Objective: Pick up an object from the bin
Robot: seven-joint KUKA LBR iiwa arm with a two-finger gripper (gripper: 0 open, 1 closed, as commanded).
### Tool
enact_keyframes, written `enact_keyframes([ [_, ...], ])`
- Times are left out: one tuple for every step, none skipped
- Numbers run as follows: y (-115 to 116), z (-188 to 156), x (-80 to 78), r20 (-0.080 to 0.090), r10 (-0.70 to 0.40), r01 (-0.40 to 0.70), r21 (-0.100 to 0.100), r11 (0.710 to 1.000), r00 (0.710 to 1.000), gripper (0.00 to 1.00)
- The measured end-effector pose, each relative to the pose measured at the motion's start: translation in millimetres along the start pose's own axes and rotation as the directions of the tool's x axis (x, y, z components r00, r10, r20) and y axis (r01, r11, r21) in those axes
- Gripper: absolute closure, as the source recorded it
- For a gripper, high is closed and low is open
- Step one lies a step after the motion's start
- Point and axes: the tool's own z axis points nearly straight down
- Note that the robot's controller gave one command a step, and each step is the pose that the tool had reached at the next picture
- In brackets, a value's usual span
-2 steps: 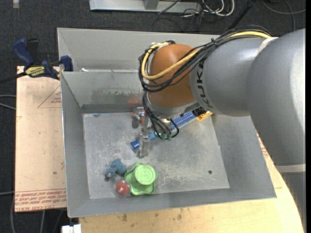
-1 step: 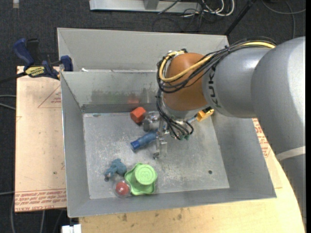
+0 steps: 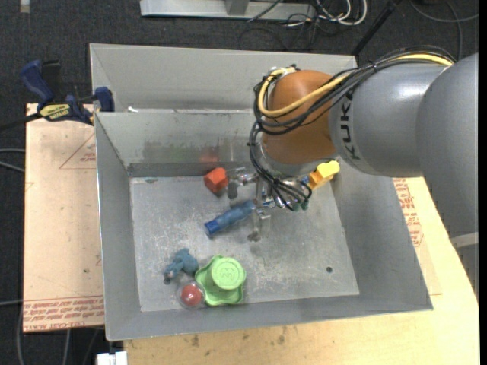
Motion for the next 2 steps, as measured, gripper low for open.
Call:
enact_keyframes([
  [-16,-22,4.9,0.000,0.005,-0.005,0.001,1.000,1.000,0.00],
  [-18,33,-14.0,-0.004,-0.203,0.203,-0.002,0.979,0.979,0.00],
])
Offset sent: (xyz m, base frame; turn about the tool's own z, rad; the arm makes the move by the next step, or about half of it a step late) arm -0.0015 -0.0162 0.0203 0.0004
